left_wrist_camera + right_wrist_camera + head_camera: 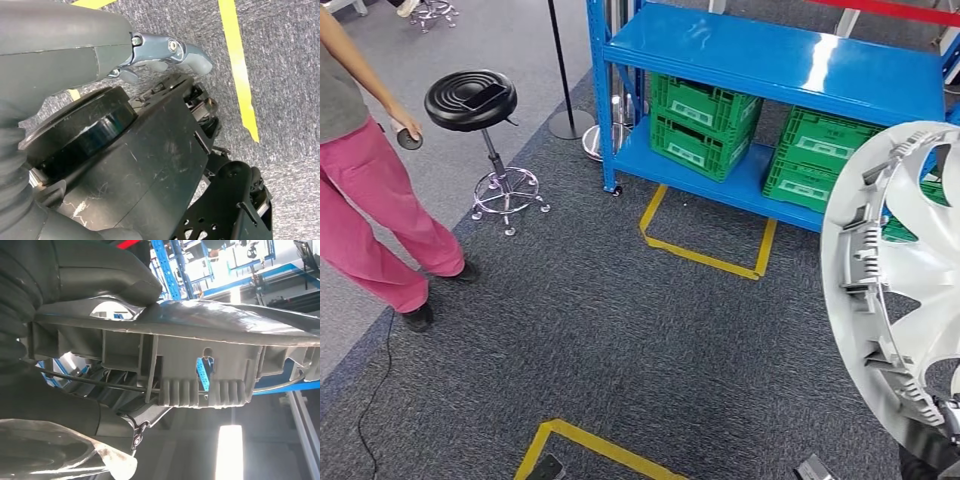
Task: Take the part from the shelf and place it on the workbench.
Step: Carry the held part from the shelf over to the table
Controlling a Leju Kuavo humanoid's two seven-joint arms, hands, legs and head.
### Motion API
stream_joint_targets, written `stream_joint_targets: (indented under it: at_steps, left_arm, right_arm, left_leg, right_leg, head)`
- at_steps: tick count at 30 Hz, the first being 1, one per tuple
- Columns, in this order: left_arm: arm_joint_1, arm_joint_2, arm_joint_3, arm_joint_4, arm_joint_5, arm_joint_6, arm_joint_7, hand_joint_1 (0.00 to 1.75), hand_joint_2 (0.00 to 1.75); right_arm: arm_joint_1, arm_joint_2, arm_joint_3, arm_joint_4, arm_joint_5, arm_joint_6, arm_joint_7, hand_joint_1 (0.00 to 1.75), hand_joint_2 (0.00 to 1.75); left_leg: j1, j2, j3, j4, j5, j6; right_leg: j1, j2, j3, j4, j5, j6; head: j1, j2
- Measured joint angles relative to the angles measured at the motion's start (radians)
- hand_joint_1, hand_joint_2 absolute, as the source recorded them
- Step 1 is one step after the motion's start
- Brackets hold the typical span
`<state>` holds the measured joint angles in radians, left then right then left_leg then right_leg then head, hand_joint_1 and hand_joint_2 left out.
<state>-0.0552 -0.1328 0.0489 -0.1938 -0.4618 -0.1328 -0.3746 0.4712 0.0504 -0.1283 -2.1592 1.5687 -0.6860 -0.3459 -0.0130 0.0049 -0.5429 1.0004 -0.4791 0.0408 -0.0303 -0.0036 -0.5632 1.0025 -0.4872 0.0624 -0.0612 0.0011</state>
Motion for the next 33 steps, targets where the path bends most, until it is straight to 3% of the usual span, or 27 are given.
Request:
stream_joint_targets:
  at_steps: [2,4,5,6,7,9,11,12,14,16,19,20,21,22,23,25,27,29,31,33]
  left_arm:
    - [-0.001,-0.001,0.0,0.0,0.0,0.001,0.0,0.0,1.75]
    - [-0.001,-0.002,0.0,0.0,0.0,0.001,0.0,0.0,1.75]
    - [0.0,-0.003,0.0,0.0,0.0,0.001,0.0,0.0,1.75]
    - [0.0,-0.003,0.0,0.0,0.0,0.001,0.0,0.0,1.75]
    - [0.0,-0.003,0.0,0.0,-0.001,0.001,0.0,0.0,1.75]
    - [-0.001,-0.004,0.0,0.0,-0.001,0.001,0.0,0.0,1.75]
    - [0.0,-0.004,0.001,0.0,-0.001,0.003,0.0,0.0,1.75]
    - [0.0,-0.004,0.001,0.0,-0.001,0.003,0.001,0.0,1.75]
    - [-0.001,-0.001,0.001,0.0,-0.005,-0.006,0.012,0.0,1.75]
    - [-0.003,0.008,0.001,0.0,-0.009,-0.021,0.052,0.0,1.75]
    - [-0.009,0.02,0.006,0.0,-0.007,-0.028,0.133,0.0,1.75]
    - [-0.01,0.023,0.008,0.0,-0.005,-0.028,0.155,0.0,1.75]
    - [-0.01,0.025,0.009,0.001,-0.003,-0.027,0.178,0.0,1.75]
    - [-0.009,0.026,0.011,0.001,0.0,-0.025,0.209,0.0,1.75]
    - [-0.007,0.027,0.015,0.002,0.006,-0.023,0.253,0.0,1.75]
    - [-0.005,0.028,0.026,0.002,0.017,-0.017,0.362,0.0,1.75]
    - [-0.01,0.029,0.039,0.002,0.024,-0.013,0.462,0.0,1.75]
    - [-0.02,0.028,0.049,0.002,0.025,-0.01,0.527,0.0,1.75]
    - [-0.027,0.026,0.054,0.002,0.021,-0.008,0.567,0.0,1.75]
    - [-0.03,0.024,0.059,0.002,0.017,-0.007,0.591,0.0,1.75]
  right_arm:
    - [0.001,-0.005,0.004,0.0,0.0,0.0,0.004,1.75,1.75]
    - [0.002,-0.01,0.008,0.0,0.001,0.0,0.005,1.75,1.75]
    - [0.002,-0.012,0.009,0.0,0.001,0.0,0.005,1.75,1.75]
    - [0.003,-0.014,0.011,0.001,0.001,0.0,0.005,1.75,1.75]
    - [0.003,-0.015,0.012,0.001,0.001,0.0,0.005,1.75,1.75]
    - [0.002,-0.018,0.015,0.001,0.001,0.0,0.005,1.75,1.75]
    - [0.0,-0.02,0.016,0.001,0.0,0.0,0.005,1.75,1.75]
    - [0.0,-0.02,0.016,0.0,0.0,0.0,0.004,1.75,1.75]
    - [0.002,-0.02,0.017,0.0,0.0,0.0,0.0,1.75,1.75]
    - [0.0,-0.02,0.016,0.0,0.0,0.0,-0.01,1.75,1.75]
    - [-0.004,-0.019,0.017,0.0,-0.001,0.0,-0.026,1.75,1.75]
    - [-0.006,-0.019,0.017,0.0,0.0,0.0,-0.029,1.75,1.75]
    - [-0.007,-0.019,0.017,0.001,0.0,0.0,-0.031,1.75,1.75]
    - [-0.011,-0.019,0.018,0.001,0.0,0.0,-0.032,1.75,1.75]
    - [-0.015,-0.019,0.02,0.003,0.0,0.0,-0.033,1.75,1.75]
    - [-0.032,-0.019,0.028,0.009,0.0,0.0,-0.035,1.75,1.75]
    - [-0.052,-0.019,0.036,0.017,0.0,0.0,-0.038,1.75,1.75]
    - [-0.065,-0.019,0.043,0.024,0.0,0.0,-0.04,1.75,1.75]
    - [-0.069,-0.02,0.048,0.031,0.001,0.0,-0.039,1.75,1.75]
    - [-0.075,-0.022,0.053,0.036,0.001,0.0,-0.031,1.75,1.75]
  left_leg:
    - [0.003,0.009,0.0,-0.012,0.01,0.011]
    - [0.002,0.019,-0.003,-0.013,0.011,0.014]
    - [0.001,0.024,-0.004,-0.012,0.011,0.013]
    - [0.001,0.03,-0.004,-0.012,0.011,0.013]
    - [0.001,0.035,-0.004,-0.011,0.011,0.012]
    - [0.001,0.045,0.0,-0.008,0.007,0.004]
    - [-0.003,0.055,0.003,-0.002,0.001,-0.009]
    - [-0.004,0.06,0.005,-0.001,0.0,-0.016]
    - [-0.002,0.073,0.008,0.0,-0.003,-0.028]
    - [0.003,0.056,0.001,0.028,-0.031,-0.041]
    - [0.01,0.012,-0.067,0.206,-0.138,-0.055]
    - [0.011,0.008,-0.088,0.263,-0.16,-0.056]
    - [0.011,0.007,-0.096,0.287,-0.162,-0.056]
    - [0.012,0.005,-0.087,0.273,-0.144,-0.055]
    - [0.012,0.0,-0.063,0.221,-0.109,-0.053]
    - [0.016,-0.041,0.002,0.075,-0.043,-0.047]
    - [0.017,-0.079,0.032,-0.002,-0.021,-0.042]
    - [0.013,-0.073,0.031,-0.007,-0.019,-0.035]
    - [0.012,-0.052,0.031,-0.016,-0.01,-0.02]
    - [0.012,-0.027,0.03,-0.023,-0.003,-0.008]
  right_leg:
    - [0.0,0.001,-0.039,0.079,-0.05,0.001]
    - [0.001,0.002,-0.102,0.218,-0.117,0.002]
    - [0.001,0.002,-0.124,0.269,-0.133,0.002]
    - [0.001,0.001,-0.127,0.281,-0.128,0.003]
    - [0.001,-0.001,-0.11,0.251,-0.105,0.002]
    - [0.003,-0.031,-0.035,0.111,-0.046,-0.002]
    - [0.008,-0.057,0.017,0.01,-0.021,-0.014]
    - [0.012,-0.06,0.021,-0.003,-0.023,-0.021]
    - [0.013,-0.04,0.02,-0.004,-0.018,-0.035]
    - [0.011,-0.023,0.022,-0.007,-0.01,-0.05]
    - [0.009,0.004,0.016,-0.008,0.001,-0.062]
    - [0.01,0.015,0.014,-0.007,0.002,-0.062]
    - [0.01,0.026,0.013,-0.007,0.003,-0.062]
    - [0.01,0.038,0.012,-0.007,0.004,-0.061]
    - [0.01,0.051,0.012,-0.007,0.006,-0.059]
    - [0.011,0.073,0.01,-0.005,0.009,-0.053]
    - [0.009,0.092,0.002,-0.003,0.015,-0.041]
    - [0.004,0.108,-0.008,-0.006,0.023,-0.026]
    - [0.002,0.087,-0.024,0.008,0.013,-0.017]
    - [0.005,0.036,-0.067,0.093,-0.04,-0.014]
  head:
    - [0.002,0.0]
    - [0.003,0.0]
    - [0.003,0.0]
    - [0.003,0.0]
    - [0.003,0.0]
    - [0.004,0.0]
    - [0.002,0.0]
    - [0.002,0.0]
    - [0.002,0.0]
    - [0.001,0.0]
    - [-0.003,0.0]
    - [-0.003,0.0]
    - [-0.002,0.0]
    - [-0.003,0.0]
    - [-0.003,0.0]
    - [-0.002,0.0]
    - [-0.002,0.0]
    - [-0.002,0.0]
    - [0.0,0.0]
    - [0.002,0.0]
